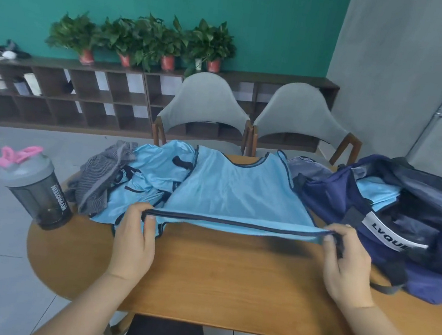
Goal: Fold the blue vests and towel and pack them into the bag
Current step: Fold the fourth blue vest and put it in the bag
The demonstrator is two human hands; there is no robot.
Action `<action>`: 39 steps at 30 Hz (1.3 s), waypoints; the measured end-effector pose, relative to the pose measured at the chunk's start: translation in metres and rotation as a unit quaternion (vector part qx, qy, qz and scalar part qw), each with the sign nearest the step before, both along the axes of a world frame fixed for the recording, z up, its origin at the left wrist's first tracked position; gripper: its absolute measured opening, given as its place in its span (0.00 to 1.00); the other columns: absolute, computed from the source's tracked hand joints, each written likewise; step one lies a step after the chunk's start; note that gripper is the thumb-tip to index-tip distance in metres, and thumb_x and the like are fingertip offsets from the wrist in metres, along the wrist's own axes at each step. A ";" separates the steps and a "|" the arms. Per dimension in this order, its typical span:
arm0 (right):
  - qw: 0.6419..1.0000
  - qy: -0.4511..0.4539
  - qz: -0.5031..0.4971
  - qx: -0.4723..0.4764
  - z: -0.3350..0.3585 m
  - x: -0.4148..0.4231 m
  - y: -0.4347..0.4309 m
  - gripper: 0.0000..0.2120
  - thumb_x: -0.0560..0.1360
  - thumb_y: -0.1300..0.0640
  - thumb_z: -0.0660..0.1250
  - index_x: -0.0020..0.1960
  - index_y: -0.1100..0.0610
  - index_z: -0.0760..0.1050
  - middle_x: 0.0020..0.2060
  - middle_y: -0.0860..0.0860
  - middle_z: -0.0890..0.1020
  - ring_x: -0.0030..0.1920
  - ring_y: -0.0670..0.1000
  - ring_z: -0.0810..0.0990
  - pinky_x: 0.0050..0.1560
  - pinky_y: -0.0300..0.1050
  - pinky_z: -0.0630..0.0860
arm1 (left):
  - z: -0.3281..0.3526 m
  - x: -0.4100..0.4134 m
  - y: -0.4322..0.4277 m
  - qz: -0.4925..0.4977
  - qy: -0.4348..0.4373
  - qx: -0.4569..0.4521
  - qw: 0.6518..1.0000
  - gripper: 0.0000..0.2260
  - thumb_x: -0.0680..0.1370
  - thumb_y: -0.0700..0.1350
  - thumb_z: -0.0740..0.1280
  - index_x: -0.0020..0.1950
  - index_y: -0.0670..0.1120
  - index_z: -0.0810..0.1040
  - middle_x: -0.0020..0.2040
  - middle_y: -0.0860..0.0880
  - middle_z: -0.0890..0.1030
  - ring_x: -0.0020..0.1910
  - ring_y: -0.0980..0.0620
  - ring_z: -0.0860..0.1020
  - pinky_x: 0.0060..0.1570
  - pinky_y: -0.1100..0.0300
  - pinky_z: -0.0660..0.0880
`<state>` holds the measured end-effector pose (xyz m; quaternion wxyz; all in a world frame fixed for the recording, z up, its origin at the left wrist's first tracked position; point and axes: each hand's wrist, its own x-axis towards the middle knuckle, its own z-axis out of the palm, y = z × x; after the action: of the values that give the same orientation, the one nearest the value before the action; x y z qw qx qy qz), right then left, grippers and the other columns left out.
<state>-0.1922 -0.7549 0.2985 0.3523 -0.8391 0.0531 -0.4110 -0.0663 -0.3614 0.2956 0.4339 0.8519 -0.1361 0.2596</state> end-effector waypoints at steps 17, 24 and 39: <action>0.995 0.055 -0.034 0.081 0.039 -0.028 -0.001 0.05 0.81 0.62 0.69 0.52 0.52 0.80 0.47 0.38 0.83 0.46 0.36 0.80 0.49 0.27 0.71 | 0.034 -0.006 0.009 -0.053 0.059 0.035 0.996 0.07 0.84 0.54 0.67 0.59 0.53 0.78 0.47 0.58 0.83 0.47 0.60 0.80 0.48 0.62 0.76; 0.948 0.311 -0.021 0.065 0.027 0.071 -0.041 0.12 0.81 0.51 0.71 0.64 0.49 0.79 0.47 0.48 0.83 0.52 0.53 0.82 0.47 0.46 0.75 | 0.029 0.062 -0.039 -0.065 0.290 -0.079 0.951 0.15 0.82 0.51 0.71 0.66 0.49 0.75 0.55 0.56 0.77 0.55 0.53 0.78 0.55 0.57 0.73; 0.933 0.361 -0.011 0.007 0.016 0.000 -0.032 0.05 0.78 0.53 0.74 0.50 0.44 0.80 0.26 0.48 0.79 0.32 0.44 0.78 0.30 0.37 0.69 | 0.005 -0.001 0.005 -0.097 0.182 0.158 0.966 0.12 0.85 0.37 0.62 0.60 0.48 0.84 0.25 0.56 0.71 0.22 0.56 0.68 0.24 0.67 0.62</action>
<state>-0.1925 -0.7866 0.3143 0.3110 -0.9277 0.1885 -0.0841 -0.0675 -0.3560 0.3003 0.3347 0.9252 -0.1761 0.0324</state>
